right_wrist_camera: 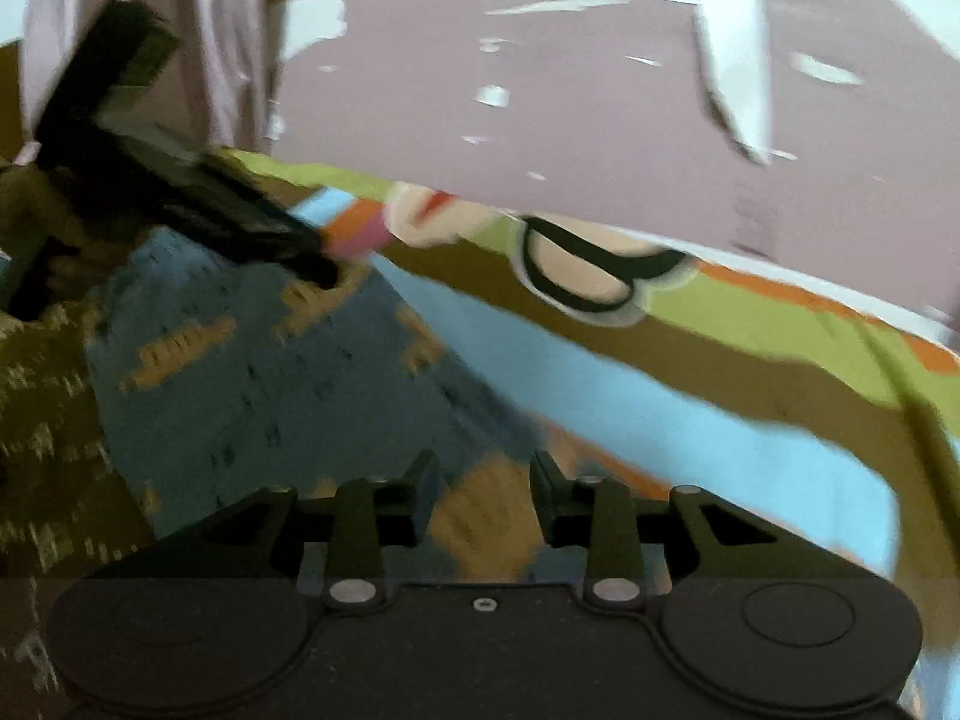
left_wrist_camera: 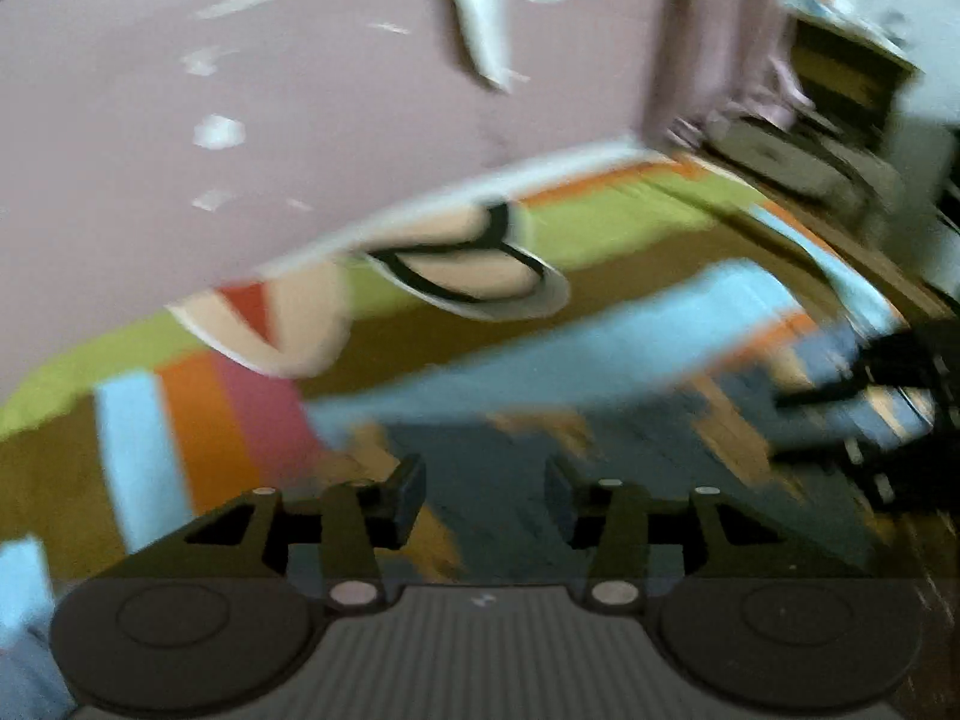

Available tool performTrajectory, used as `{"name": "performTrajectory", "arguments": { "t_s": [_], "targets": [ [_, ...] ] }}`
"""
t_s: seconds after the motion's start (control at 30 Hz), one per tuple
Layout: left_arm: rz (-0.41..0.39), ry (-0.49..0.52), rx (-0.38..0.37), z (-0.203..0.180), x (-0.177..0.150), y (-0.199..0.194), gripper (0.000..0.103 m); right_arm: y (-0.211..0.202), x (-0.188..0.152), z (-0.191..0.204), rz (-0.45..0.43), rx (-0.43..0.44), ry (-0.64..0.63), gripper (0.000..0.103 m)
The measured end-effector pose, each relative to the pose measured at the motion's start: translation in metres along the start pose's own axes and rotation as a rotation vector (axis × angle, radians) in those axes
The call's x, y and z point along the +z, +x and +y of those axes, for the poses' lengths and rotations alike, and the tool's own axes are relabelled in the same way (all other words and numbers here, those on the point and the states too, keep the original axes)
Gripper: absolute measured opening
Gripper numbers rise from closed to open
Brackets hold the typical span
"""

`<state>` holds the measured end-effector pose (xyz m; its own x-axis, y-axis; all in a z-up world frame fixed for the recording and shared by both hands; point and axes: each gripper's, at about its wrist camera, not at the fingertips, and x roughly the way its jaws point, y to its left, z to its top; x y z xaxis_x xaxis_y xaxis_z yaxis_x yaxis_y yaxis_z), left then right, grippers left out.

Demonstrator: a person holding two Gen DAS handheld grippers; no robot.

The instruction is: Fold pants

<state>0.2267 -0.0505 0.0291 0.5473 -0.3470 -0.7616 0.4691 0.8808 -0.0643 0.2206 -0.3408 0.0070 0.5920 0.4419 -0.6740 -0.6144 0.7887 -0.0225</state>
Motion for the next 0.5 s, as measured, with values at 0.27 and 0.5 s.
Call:
{"name": "performTrajectory", "arguments": {
  "t_s": [0.27,0.5],
  "targets": [
    [0.101,0.188,0.028,-0.037,-0.035,0.017,0.069,-0.052,-0.082,-0.076,0.061,-0.278,0.272,0.043],
    [0.112,0.094,-0.005,-0.047,0.005,0.017,0.076,-0.107,-0.09,-0.089,-0.068,-0.352,0.352,0.068]
  ]
}}
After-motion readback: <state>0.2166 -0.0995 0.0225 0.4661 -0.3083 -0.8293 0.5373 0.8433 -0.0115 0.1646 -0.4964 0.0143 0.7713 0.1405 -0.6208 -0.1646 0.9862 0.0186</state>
